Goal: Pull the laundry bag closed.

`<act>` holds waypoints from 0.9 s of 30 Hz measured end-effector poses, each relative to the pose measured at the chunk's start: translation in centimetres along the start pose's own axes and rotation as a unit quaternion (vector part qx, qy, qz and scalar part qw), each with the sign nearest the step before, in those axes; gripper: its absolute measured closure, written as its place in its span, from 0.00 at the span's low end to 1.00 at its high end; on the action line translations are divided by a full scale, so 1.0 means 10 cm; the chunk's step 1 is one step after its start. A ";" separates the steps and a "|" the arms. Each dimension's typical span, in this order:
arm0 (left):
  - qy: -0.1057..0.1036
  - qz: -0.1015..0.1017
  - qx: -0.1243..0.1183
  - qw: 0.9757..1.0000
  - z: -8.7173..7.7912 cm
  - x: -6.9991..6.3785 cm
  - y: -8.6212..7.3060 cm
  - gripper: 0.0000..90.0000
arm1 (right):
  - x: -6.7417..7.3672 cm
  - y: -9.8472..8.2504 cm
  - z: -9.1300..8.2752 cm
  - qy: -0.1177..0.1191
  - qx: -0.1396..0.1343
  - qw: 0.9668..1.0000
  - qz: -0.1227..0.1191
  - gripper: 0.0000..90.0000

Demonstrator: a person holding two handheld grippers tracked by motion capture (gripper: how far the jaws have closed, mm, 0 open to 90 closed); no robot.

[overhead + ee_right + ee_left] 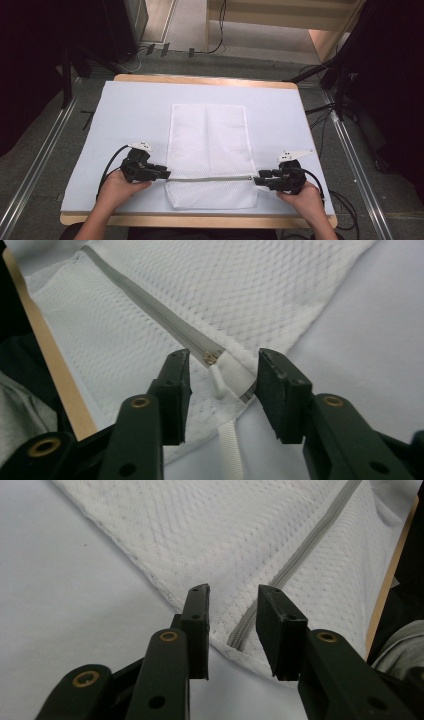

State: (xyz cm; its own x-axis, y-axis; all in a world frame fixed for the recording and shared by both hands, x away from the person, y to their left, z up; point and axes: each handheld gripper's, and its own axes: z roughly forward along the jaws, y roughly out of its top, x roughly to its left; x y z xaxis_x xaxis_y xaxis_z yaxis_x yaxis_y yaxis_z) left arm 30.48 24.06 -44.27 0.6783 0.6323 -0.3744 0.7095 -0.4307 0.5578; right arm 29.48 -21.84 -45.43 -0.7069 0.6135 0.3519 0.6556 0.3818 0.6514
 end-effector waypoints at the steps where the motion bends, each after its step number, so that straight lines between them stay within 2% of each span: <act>1: -0.002 0.002 -0.003 1.000 -0.01 0.00 0.01 0.72 | -0.01 0.00 -0.01 -0.004 -0.003 1.000 -0.003 0.62; 3: 0.001 0.002 -0.014 1.000 -0.03 -0.02 0.01 0.65 | -0.03 -0.01 -0.05 -0.009 -0.016 1.000 -0.006 0.59; 5: 0.013 0.006 -0.027 1.000 -0.06 -0.01 0.02 0.54 | -0.07 -0.02 -0.10 -0.030 -0.032 0.999 -0.005 0.53; 9: 0.027 0.002 -0.036 0.999 -0.11 0.03 0.01 0.46 | -0.16 -0.04 -0.15 -0.054 -0.050 0.997 0.007 0.46; 14: 0.039 0.007 -0.047 0.998 -0.13 0.08 0.00 0.43 | -0.22 -0.08 -0.17 -0.077 -0.057 0.995 0.002 0.44; 18: 0.049 0.003 -0.044 0.998 -0.14 0.13 -0.02 0.41 | -0.28 -0.09 -0.17 -0.101 -0.059 0.993 0.014 0.39; 22: 0.054 -0.008 -0.048 0.997 -0.15 0.17 -0.03 0.40 | -0.35 -0.10 -0.16 -0.112 -0.061 0.991 0.038 0.36; 27: 0.061 -0.012 -0.049 0.997 -0.15 0.19 -0.04 0.39 | -0.36 -0.11 -0.14 -0.114 -0.059 0.991 0.040 0.35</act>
State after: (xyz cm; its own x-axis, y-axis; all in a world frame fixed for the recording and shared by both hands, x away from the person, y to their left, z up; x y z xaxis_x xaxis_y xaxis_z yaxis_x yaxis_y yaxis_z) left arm 31.22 26.34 -44.09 0.6289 0.7178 -0.2987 0.6991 -0.3541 0.6212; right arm 30.90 -25.46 -46.44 -0.5660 0.7846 0.2532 0.6623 0.2498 0.7064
